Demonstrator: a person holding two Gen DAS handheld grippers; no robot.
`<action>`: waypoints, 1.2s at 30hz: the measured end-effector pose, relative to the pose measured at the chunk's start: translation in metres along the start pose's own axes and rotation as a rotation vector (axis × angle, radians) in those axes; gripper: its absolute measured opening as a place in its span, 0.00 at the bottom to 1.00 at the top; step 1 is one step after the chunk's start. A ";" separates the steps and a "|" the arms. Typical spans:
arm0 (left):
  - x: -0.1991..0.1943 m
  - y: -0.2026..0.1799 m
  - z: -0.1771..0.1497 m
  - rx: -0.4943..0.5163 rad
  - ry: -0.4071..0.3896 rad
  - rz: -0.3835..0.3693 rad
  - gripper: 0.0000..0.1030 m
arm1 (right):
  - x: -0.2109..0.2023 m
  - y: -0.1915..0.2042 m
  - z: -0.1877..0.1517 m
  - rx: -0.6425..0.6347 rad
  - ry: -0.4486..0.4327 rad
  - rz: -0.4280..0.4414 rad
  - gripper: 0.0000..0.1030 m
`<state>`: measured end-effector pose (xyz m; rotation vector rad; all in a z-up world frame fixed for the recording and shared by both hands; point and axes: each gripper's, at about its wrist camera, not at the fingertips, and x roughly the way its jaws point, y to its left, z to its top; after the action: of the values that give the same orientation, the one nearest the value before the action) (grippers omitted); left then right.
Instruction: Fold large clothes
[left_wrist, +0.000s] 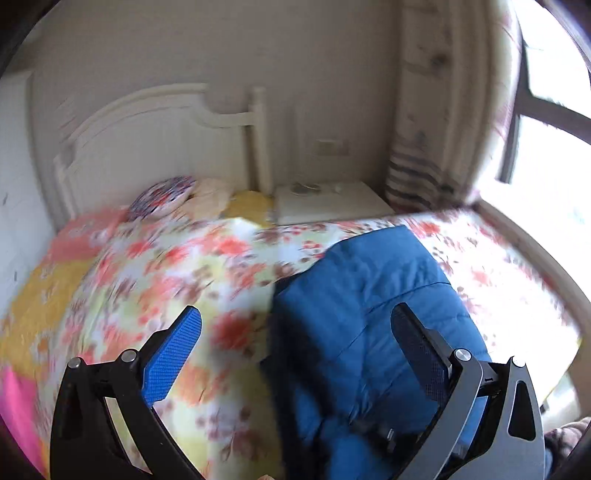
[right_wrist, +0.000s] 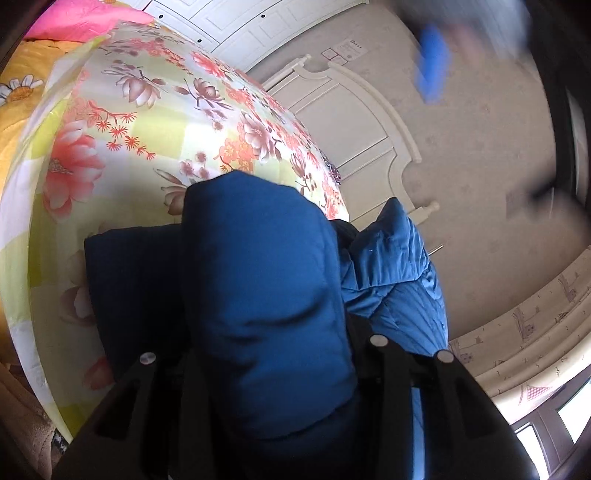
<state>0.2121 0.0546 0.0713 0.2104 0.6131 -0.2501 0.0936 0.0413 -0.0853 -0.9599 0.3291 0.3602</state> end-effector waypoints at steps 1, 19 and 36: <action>0.016 -0.015 0.009 0.056 0.023 -0.007 0.95 | 0.000 0.000 0.000 -0.002 -0.002 -0.003 0.37; 0.164 0.012 -0.044 0.015 0.182 -0.012 0.96 | -0.066 -0.219 -0.120 0.635 -0.180 0.350 0.63; 0.161 0.037 -0.063 -0.159 0.127 0.006 0.96 | 0.210 -0.245 -0.103 0.694 0.251 0.541 0.53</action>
<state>0.3162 0.0796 -0.0698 0.0749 0.7551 -0.1824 0.3765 -0.1413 -0.0501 -0.2153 0.8846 0.5673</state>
